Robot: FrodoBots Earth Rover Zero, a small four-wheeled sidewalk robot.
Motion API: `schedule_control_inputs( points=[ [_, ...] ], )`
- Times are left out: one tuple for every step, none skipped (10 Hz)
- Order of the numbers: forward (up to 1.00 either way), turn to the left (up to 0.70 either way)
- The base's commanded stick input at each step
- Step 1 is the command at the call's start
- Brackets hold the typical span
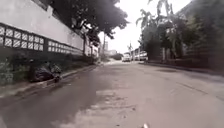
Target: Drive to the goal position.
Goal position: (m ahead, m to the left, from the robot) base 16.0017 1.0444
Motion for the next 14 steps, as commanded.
schedule_control_inputs(
  points=[
    [1.00,0.00],
    [1.00,0.00],
    [1.00,-0.01],
    [1.00,-0.03],
    [1.00,-0.28],
    [1.00,-0.12],
    [1.00,0.00],
    [1.00,0.00],
    [1.00,0.00],
    [1.00,0.00],
    [1.00,0.00],
    [1.00,0.00],
    [1.00,0.00],
    [1.00,0.00]
  ],
)
